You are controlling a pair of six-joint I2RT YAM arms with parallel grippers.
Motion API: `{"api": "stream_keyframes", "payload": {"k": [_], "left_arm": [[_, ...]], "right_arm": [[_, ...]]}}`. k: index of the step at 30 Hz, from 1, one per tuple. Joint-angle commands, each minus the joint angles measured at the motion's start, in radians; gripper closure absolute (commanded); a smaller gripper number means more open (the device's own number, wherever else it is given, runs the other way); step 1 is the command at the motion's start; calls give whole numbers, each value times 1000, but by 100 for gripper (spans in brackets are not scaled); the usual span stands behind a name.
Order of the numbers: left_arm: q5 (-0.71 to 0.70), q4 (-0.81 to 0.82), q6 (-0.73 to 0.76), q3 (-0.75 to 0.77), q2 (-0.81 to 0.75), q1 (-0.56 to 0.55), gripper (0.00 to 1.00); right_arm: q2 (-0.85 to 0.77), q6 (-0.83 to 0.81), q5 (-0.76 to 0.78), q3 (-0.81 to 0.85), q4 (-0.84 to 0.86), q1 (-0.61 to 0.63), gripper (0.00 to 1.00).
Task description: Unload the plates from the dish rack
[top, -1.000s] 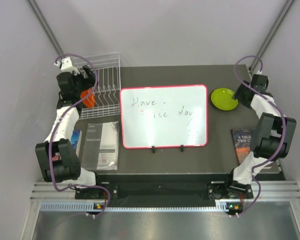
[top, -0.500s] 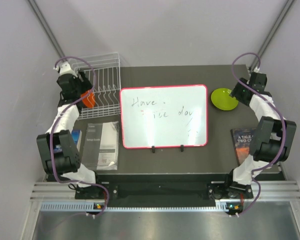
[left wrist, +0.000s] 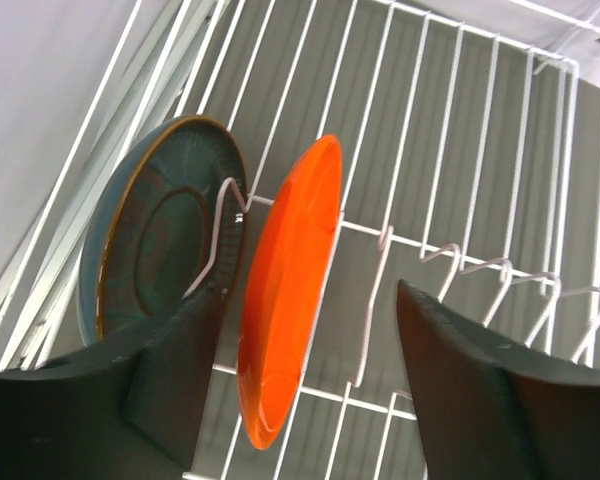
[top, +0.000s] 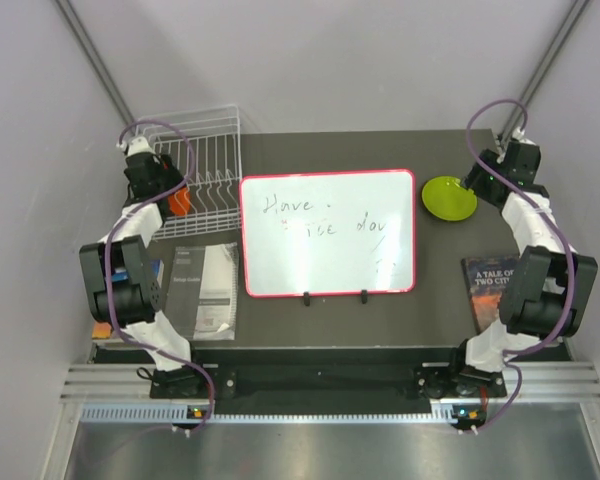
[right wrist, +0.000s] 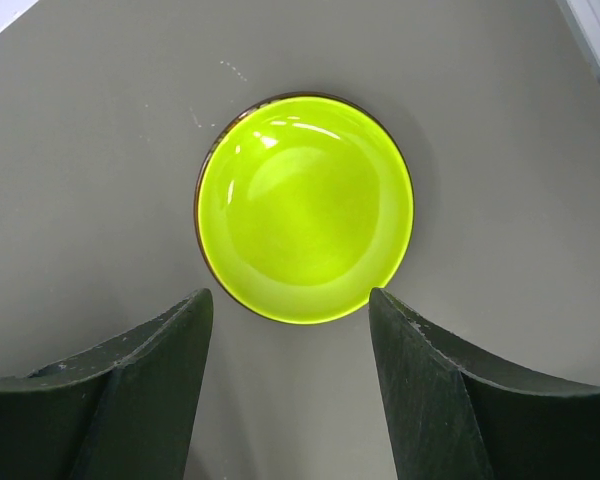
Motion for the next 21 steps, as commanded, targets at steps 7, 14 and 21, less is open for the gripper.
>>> {"api": "stream_keyframes", "payload": {"k": [7,14,21], "left_arm": [[-108,22,51,36,38,7,38],[-119,57,107,-4,31,4,61],[-139,149,126,-96,-23,2,100]], "right_arm": [[-12,15,-27,-6,37,8,36],[-15,15,-15,-9,34,6,37],[-29,10,1,-17,28,8,37]]}}
